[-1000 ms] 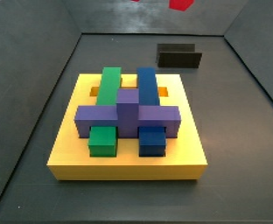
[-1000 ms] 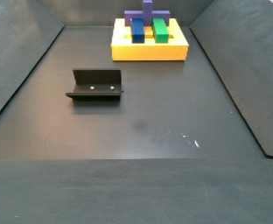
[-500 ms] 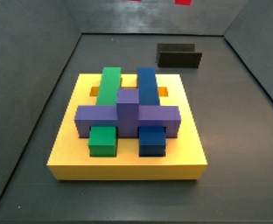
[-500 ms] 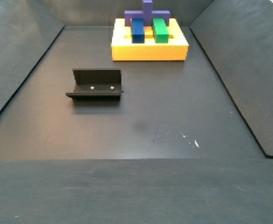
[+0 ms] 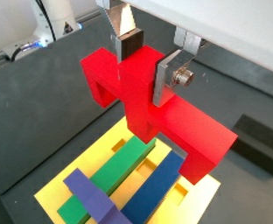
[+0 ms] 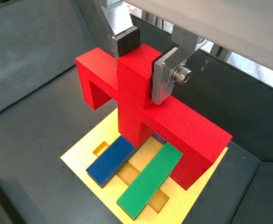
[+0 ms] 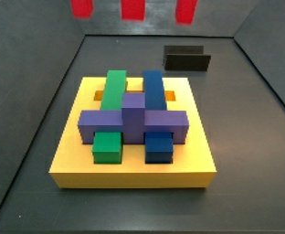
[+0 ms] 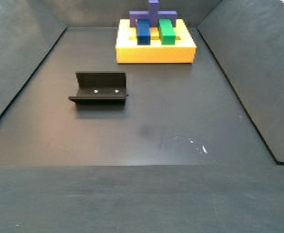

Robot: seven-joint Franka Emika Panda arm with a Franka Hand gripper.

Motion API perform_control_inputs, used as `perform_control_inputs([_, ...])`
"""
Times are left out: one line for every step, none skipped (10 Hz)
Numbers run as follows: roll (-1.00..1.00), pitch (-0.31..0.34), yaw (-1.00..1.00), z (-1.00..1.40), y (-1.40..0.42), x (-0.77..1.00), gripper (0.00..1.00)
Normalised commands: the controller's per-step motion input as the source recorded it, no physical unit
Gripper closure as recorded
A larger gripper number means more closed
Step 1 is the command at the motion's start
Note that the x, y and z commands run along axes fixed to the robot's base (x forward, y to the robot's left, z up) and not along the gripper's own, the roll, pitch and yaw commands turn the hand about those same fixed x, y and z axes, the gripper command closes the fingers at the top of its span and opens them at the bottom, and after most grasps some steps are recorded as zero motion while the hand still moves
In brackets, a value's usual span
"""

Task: Pick up the red object. Move up. Move to above the board. Insert the red object.
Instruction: Insert the red object.

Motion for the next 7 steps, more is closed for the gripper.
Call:
perform_control_inputs([-0.32, 0.000, 0.11, -0.49, 0.00, 0.00, 1.00])
perform_control_inputs([-0.23, -0.019, 0.02, -0.72, 0.06, 0.00, 1.00])
perform_control_inputs([-0.22, -0.066, 0.00, -0.74, 0.07, 0.00, 1.00])
perform_control_inputs([-0.20, -0.071, 0.00, -0.77, 0.09, 0.00, 1.00])
perform_control_inputs([-0.12, -0.086, 0.08, -0.89, 0.21, 0.00, 1.00])
perform_control_inputs([0.05, -0.177, 0.10, -0.84, 0.14, 0.00, 1.00])
perform_control_inputs([0.12, -0.007, 0.03, -0.59, 0.00, 0.07, 1.00])
